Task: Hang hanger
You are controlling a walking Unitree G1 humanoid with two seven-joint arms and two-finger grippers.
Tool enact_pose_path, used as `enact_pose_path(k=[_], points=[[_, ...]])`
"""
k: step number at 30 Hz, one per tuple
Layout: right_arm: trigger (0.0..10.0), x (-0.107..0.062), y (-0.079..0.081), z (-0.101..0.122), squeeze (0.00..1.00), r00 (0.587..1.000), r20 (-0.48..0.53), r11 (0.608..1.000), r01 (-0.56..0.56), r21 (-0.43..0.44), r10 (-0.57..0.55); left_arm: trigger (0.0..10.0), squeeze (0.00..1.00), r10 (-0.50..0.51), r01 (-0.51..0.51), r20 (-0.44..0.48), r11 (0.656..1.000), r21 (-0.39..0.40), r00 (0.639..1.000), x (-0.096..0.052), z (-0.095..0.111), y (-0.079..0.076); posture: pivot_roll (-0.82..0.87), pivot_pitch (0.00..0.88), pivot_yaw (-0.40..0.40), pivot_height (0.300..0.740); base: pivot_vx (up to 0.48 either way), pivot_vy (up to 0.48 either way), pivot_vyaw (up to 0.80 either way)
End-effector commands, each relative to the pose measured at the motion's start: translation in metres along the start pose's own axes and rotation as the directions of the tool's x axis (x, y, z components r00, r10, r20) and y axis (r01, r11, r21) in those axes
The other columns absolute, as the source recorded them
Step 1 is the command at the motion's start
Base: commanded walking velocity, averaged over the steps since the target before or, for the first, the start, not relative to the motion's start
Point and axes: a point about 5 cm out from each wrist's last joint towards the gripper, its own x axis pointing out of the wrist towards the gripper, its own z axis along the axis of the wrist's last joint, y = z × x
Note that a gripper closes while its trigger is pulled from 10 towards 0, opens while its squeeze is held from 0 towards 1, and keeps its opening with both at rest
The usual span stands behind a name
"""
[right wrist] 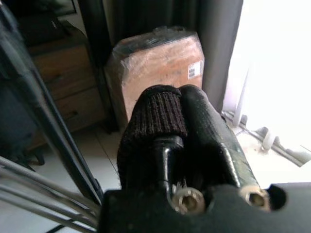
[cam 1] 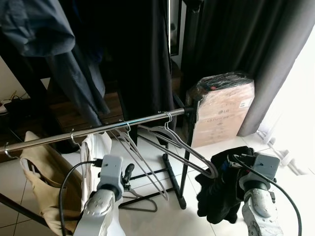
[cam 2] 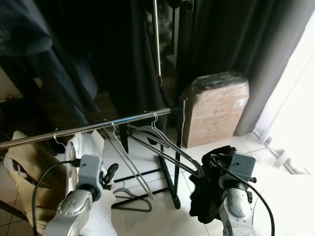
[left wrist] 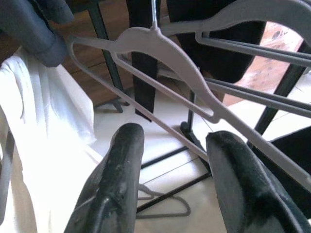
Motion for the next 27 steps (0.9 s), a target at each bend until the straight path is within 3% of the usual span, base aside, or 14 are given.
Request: enact_pose_path(k=[1,3,5,6,8,9,14,19,27], points=[[10.0,0.001,0.001,0.005,0.00,1.000,0.027,1.000,-0.004,0.001,0.004,10.0,1.00,0.023,-0.023,-0.043,1.000,-0.003,0.999,0.008,0.002,-0.001,-0.02,0.088,0.018,0.740,0.000,0.000,0.00],[10.0,0.001,0.002,0.005,0.00,1.000,0.026,1.000,-0.005,0.001,0.005,10.0,1.00,0.038,-0.039,-0.066,0.999,-0.008,0.997,0.014,0.004,-0.002,-0.02,0.090,0.018,0.740,0.000,0.000,0.00],[10.0,0.002,0.002,0.005,0.00,1.000,0.026,1.000,-0.005,0.003,0.004,10.0,1.00,0.053,-0.062,-0.148,0.997,-0.055,0.988,0.023,0.000,-0.006,-0.02,0.093,0.016,0.740,0.000,0.000,0.00],[10.0,0.001,0.002,0.005,0.00,1.000,0.027,1.000,-0.005,0.004,0.005,10.0,1.00,0.031,-0.053,-0.186,0.992,-0.113,0.982,0.031,-0.001,-0.012,-0.03,0.095,0.018,0.740,0.000,0.000,0.00],[10.0,0.001,0.002,0.005,0.00,1.000,0.027,1.000,-0.004,0.004,0.004,10.0,1.00,-0.003,-0.023,-0.186,0.990,-0.142,0.983,0.036,0.001,-0.018,-0.03,0.097,0.018,0.740,0.000,0.000,0.00],[10.0,0.000,0.002,0.005,0.00,1.000,0.028,1.000,-0.003,0.005,0.002,10.0,0.00,-0.044,0.015,-0.182,0.987,-0.161,0.982,0.042,0.004,-0.025,-0.04,0.100,0.020,0.740,0.000,0.000,0.00],[10.0,-0.003,0.000,0.004,0.00,1.000,0.027,1.000,0.002,0.004,-0.002,10.0,0.00,-0.025,-0.004,-0.179,0.987,-0.160,0.984,0.056,0.012,-0.022,-0.05,0.118,0.028,0.740,0.000,0.000,0.00],[10.0,-0.008,-0.003,0.005,0.00,0.999,0.032,1.000,0.012,0.003,-0.012,10.0,0.00,-0.003,-0.023,-0.155,0.986,-0.166,0.988,0.062,0.018,-0.016,-0.07,0.138,0.040,0.740,0.000,0.000,0.00],[10.0,-0.017,-0.009,0.007,0.00,0.998,0.043,0.999,0.035,-0.002,-0.035,10.0,0.00,0.022,-0.056,-0.176,0.980,-0.192,0.984,0.072,0.013,-0.013,-0.12,0.182,0.058,0.740,0.000,0.000,0.00]])
